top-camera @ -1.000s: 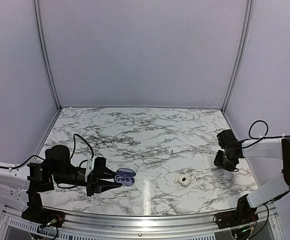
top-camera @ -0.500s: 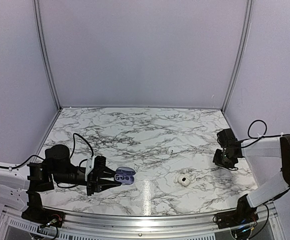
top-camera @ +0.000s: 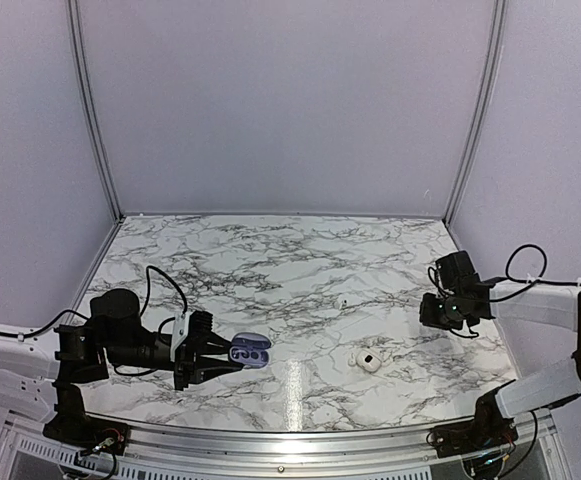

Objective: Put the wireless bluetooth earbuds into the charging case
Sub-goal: Pick up the left earbud from the corner of the board, then place the right earbud at the center of the board.

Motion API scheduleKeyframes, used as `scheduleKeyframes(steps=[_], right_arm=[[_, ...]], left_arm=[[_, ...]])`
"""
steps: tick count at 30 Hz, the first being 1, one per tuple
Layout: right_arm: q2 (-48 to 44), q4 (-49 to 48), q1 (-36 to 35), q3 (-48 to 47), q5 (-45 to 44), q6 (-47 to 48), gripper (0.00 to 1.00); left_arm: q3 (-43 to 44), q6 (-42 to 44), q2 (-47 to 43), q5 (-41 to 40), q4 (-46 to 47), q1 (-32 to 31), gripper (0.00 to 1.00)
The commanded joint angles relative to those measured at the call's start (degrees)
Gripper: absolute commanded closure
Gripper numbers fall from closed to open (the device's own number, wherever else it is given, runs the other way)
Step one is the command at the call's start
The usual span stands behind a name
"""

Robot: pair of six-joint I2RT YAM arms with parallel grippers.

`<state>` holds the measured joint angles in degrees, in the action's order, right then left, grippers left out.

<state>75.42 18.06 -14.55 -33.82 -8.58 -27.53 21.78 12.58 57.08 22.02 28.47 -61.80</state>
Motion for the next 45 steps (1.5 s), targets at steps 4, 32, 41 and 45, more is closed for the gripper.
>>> scheduleKeyframes(steps=[4,32,41,45], right_arm=[[-3.47,-4.64,-10.0,-2.8,13.63,8.74,0.76],[30.56,-9.59,-48.78,-25.21,16.56,41.35,0.66],[26.95,-8.85,-49.68,-22.72,12.16,39.58,0.2],[25.23,-8.15,-49.56,-21.25,9.01,38.21,0.19]], left_arm=[[1.09,-1.09,-0.15,0.55,2.81,0.78,1.0],[-3.92,-5.03,-8.43,-1.94,4.0,1.33,1.0],[-3.85,-5.19,-8.53,-1.79,3.99,1.33,1.0],[-3.77,-5.14,-8.63,-1.89,3.96,1.33,1.0]])
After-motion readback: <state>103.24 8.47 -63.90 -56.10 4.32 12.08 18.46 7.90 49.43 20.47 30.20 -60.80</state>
